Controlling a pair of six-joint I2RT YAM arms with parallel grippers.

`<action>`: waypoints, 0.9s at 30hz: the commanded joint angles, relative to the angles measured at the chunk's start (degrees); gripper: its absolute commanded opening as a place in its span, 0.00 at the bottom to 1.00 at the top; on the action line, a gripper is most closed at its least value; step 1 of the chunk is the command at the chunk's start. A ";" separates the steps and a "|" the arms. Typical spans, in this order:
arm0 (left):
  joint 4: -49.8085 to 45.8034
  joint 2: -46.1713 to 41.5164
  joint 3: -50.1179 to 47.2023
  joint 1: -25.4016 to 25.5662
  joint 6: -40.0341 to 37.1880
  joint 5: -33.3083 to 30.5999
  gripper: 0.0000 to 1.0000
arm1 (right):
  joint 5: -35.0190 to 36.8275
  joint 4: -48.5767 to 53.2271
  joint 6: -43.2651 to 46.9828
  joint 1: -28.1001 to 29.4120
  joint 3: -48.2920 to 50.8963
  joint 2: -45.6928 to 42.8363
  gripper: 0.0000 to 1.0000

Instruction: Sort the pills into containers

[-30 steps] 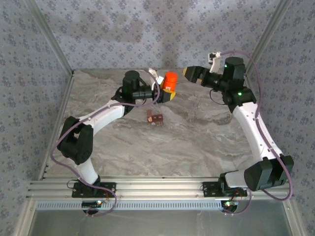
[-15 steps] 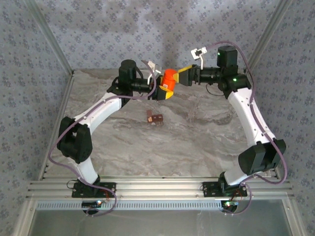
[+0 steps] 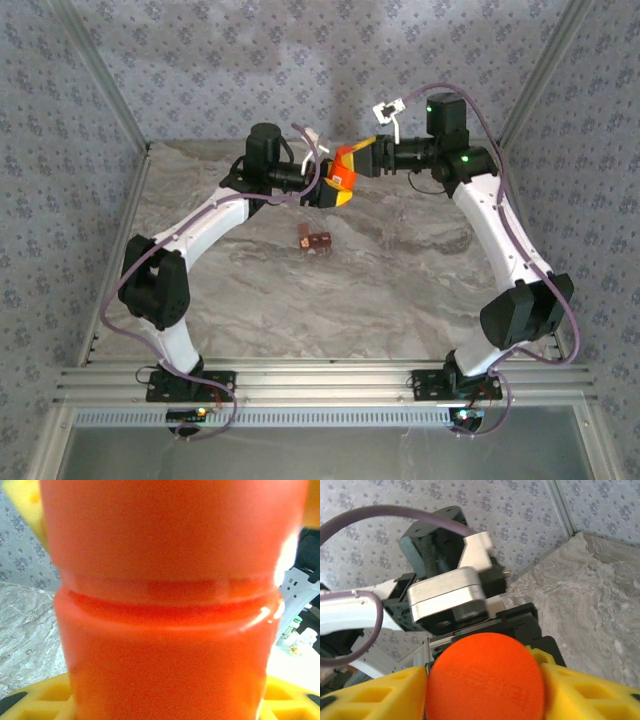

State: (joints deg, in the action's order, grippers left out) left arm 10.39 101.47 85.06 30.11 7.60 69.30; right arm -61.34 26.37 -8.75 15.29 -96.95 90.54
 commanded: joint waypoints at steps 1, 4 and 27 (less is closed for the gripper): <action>0.23 -0.22 1.85 0.22 -1.03 0.94 0.00 | -0.01 1.37 -0.02 0.12 -1.58 0.11 0.50; 0.24 -0.22 1.87 0.25 -1.18 -0.33 0.00 | 2.83 1.43 -0.80 0.43 -1.01 -0.24 0.44; 15.89 -3.14 -9.09 4.35 -1.24 -28.27 0.00 | 45.38 -9.13 -26.45 12.39 8.84 -0.93 0.39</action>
State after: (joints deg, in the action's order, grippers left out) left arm 16.36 101.25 75.31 31.79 6.59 41.60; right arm -17.50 19.46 -31.38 25.96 -88.82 89.54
